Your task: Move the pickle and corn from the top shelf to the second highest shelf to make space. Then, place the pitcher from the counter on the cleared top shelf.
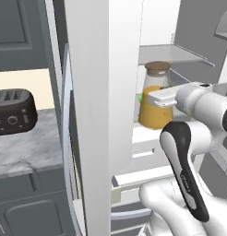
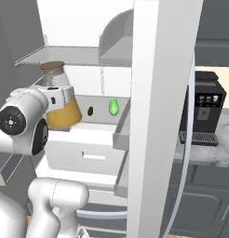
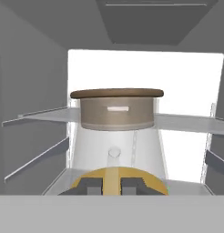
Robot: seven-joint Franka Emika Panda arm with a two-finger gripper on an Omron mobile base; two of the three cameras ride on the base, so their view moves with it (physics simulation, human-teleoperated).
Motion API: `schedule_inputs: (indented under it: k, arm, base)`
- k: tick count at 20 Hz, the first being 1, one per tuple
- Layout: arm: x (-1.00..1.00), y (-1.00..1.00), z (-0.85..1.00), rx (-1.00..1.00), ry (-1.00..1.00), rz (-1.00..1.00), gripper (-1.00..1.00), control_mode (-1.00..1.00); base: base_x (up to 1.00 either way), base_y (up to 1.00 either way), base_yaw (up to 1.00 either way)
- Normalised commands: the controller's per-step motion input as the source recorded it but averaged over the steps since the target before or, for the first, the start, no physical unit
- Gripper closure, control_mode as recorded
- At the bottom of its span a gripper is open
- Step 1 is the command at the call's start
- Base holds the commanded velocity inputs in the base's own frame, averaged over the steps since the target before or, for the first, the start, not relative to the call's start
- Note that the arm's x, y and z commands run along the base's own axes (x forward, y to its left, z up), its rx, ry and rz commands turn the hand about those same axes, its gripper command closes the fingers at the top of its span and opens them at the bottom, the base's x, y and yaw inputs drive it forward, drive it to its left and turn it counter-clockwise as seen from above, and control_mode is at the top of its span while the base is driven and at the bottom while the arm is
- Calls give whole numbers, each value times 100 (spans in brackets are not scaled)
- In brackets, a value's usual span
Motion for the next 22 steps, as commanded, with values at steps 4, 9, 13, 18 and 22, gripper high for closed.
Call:
schedule_inputs:
  k: [4, 9, 13, 18, 22]
  arm:
    - [20, -7, 65, 1, -7, 0, 100, -100]
    - [25, -11, 71, 3, -1, 0, 100, -100]
    - [27, -6, 54, 3, 0, 0, 100, -100]
    - [40, 0, 23, 2, 0, 0, 100, -100]
    - [42, 0, 19, 4, -1, 0, 100, -100]
  base:
    - [0, 0, 0]
    - [0, 0, 0]
    - [0, 0, 0]
    - [0, 0, 0]
    - [0, 0, 0]
